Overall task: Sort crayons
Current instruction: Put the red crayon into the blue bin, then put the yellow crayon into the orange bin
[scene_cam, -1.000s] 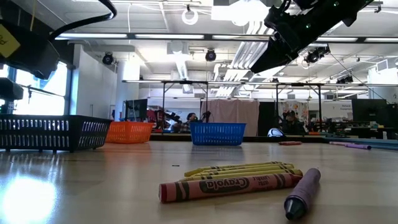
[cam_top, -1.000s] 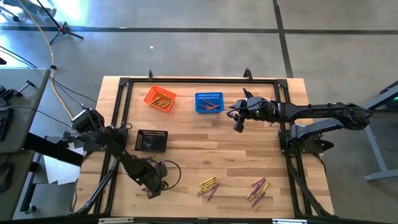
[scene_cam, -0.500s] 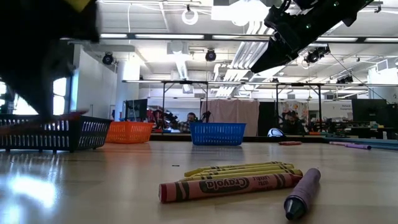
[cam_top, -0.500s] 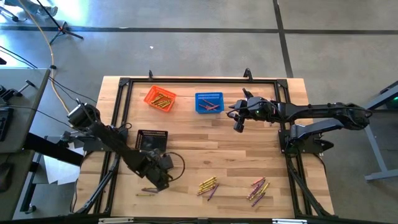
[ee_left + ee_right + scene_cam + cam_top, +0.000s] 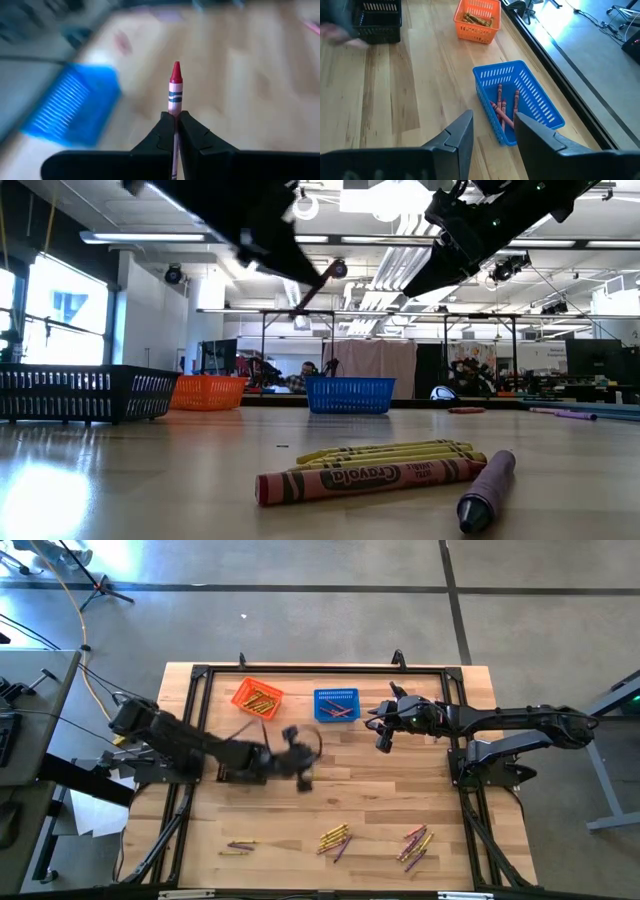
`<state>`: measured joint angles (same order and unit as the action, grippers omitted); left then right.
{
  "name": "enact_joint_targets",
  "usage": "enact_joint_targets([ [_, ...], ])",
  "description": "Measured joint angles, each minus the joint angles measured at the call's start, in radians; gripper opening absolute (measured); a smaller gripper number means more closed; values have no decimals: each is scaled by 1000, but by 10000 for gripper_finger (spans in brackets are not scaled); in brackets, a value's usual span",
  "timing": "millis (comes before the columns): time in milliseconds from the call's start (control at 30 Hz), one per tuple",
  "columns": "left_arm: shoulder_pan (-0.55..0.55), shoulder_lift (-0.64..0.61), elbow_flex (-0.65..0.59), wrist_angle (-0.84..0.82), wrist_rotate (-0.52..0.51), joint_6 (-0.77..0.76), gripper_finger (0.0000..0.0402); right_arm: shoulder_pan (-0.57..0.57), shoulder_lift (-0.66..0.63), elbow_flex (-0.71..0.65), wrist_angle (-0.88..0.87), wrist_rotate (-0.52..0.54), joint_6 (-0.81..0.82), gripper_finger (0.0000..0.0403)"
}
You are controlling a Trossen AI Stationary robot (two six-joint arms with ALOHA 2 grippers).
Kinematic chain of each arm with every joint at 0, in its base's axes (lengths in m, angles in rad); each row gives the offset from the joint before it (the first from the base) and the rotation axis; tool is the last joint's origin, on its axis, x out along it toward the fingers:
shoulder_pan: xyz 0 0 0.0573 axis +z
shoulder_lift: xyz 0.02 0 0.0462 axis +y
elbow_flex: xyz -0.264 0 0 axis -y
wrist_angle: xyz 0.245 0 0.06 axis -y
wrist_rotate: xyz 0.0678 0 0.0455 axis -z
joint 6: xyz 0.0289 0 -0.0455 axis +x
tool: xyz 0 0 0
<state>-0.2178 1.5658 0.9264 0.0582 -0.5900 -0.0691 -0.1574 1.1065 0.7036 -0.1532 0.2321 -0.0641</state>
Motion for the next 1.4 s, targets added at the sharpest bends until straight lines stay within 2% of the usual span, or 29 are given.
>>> enact_joint_targets([
  [133,140,-1,0,145,21,80,0,0,0,0,0,0,3,128],
  [267,273,11,1,213,154,78,0,0,0,0,0,0,3,128],
  [500,424,137,0,338,278,55,0,0,0,0,3,0,3,128],
  [667,476,234,1,485,282,40,1,0,0,0,3,0,9,128],
  [800,495,285,1,531,281,27,14,0,0,0,2,0,37,128],
  [1200,499,283,1,543,308,42,116,0,0,0,-1,0,40,128],
  [1300,499,259,0,540,447,-27,124,0,0,0,-2,0,39,128],
  [1400,498,225,1,540,699,-125,123,0,0,0,-4,0,38,128],
])
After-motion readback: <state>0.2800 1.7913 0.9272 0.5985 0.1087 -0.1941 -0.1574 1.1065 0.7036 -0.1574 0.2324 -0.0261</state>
